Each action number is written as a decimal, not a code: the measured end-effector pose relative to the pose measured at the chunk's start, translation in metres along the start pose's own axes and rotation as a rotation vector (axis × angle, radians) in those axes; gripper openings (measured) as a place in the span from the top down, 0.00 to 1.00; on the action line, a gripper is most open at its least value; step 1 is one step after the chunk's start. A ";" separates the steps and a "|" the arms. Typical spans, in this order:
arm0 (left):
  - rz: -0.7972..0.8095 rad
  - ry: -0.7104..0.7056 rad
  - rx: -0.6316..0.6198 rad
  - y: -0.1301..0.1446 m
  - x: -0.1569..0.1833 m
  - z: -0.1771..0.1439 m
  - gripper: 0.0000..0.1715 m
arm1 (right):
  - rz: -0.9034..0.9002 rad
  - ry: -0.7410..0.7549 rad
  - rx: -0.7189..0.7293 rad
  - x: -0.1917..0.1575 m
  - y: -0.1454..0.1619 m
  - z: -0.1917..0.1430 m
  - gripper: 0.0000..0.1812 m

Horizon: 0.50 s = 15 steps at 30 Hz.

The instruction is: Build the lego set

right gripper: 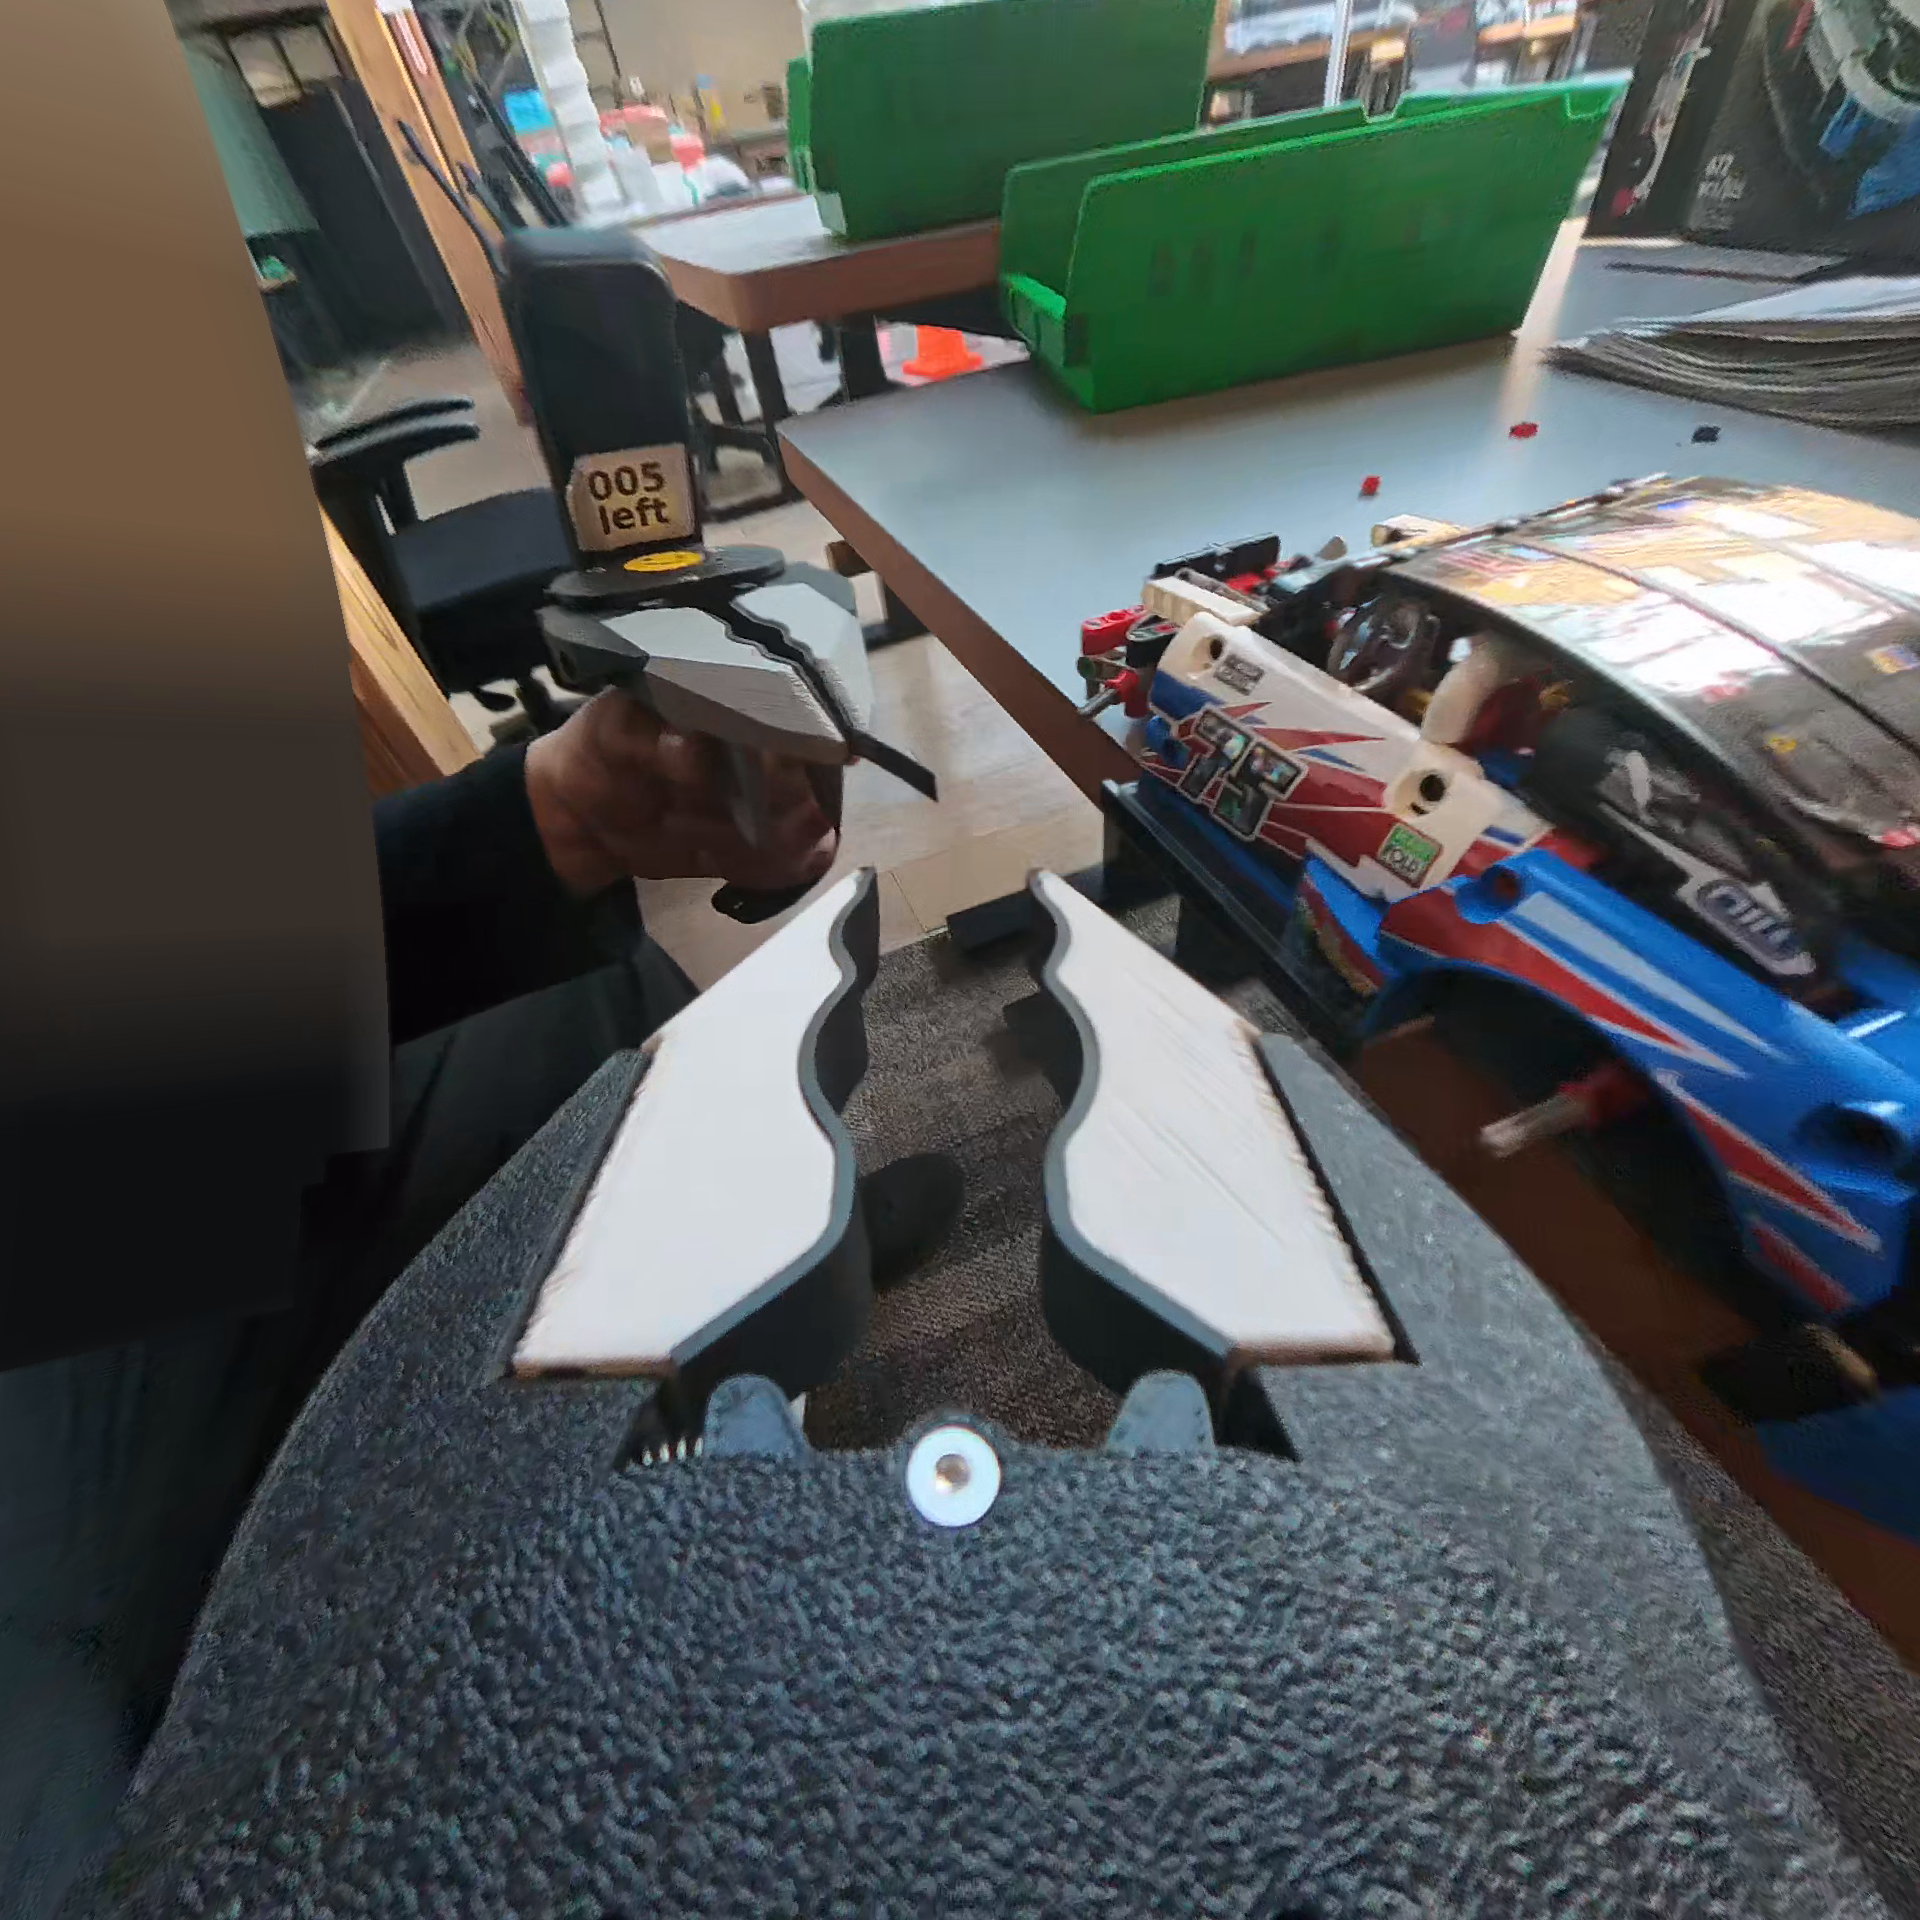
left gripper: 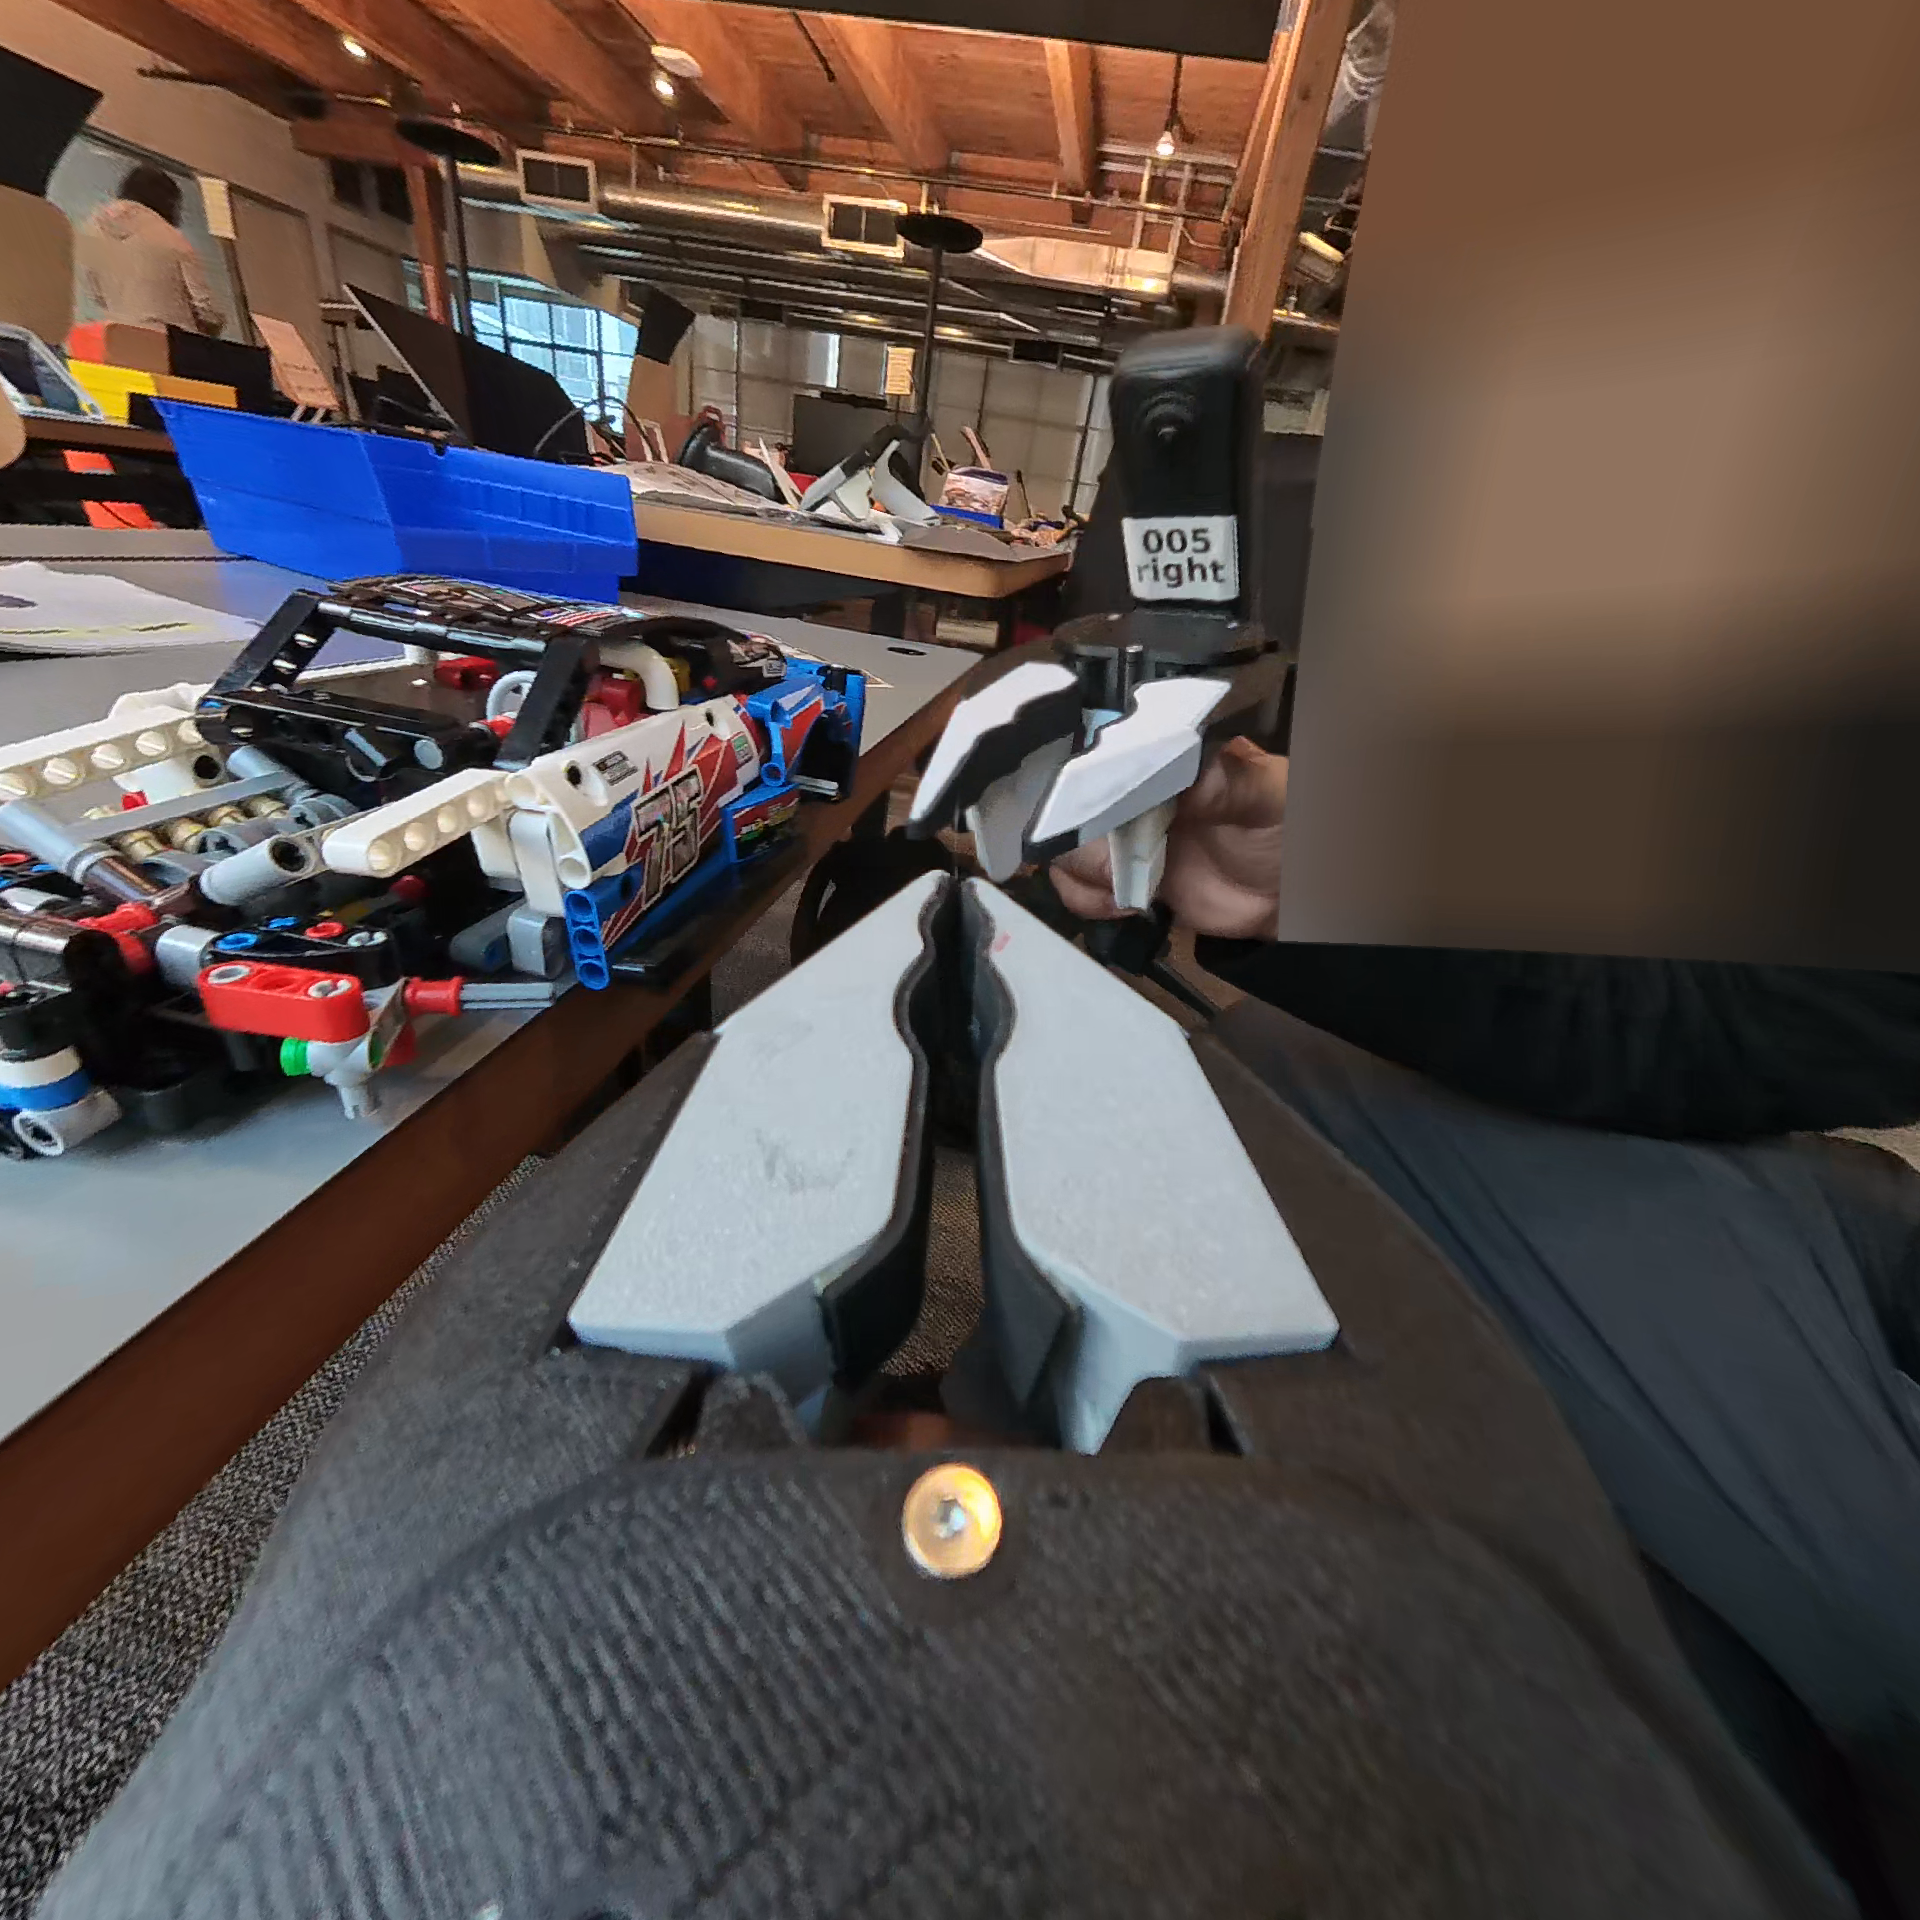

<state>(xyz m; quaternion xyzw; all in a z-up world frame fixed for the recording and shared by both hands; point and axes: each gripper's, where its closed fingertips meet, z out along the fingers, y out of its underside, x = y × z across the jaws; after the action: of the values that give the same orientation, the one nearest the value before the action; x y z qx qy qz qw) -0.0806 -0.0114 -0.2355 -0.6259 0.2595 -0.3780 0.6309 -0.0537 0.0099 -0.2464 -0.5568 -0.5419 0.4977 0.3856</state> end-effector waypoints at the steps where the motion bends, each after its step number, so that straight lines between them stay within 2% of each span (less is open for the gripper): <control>1: 0.002 0.008 -0.006 0.001 0.002 0.000 1.00 | -0.002 -0.006 0.015 -0.002 0.000 -0.001 0.87; 7: 0.002 0.030 -0.038 0.007 0.007 0.007 1.00 | -0.026 -0.038 0.063 -0.007 -0.010 -0.005 0.90; 15: -0.001 0.047 -0.053 0.011 0.009 0.011 1.00 | -0.040 -0.054 0.034 -0.006 -0.003 -0.002 0.95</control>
<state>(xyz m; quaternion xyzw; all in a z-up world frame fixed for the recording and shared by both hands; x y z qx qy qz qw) -0.0650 -0.0128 -0.2446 -0.6333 0.2838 -0.3861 0.6077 -0.0519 0.0044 -0.2424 -0.5255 -0.5546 0.5137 0.3903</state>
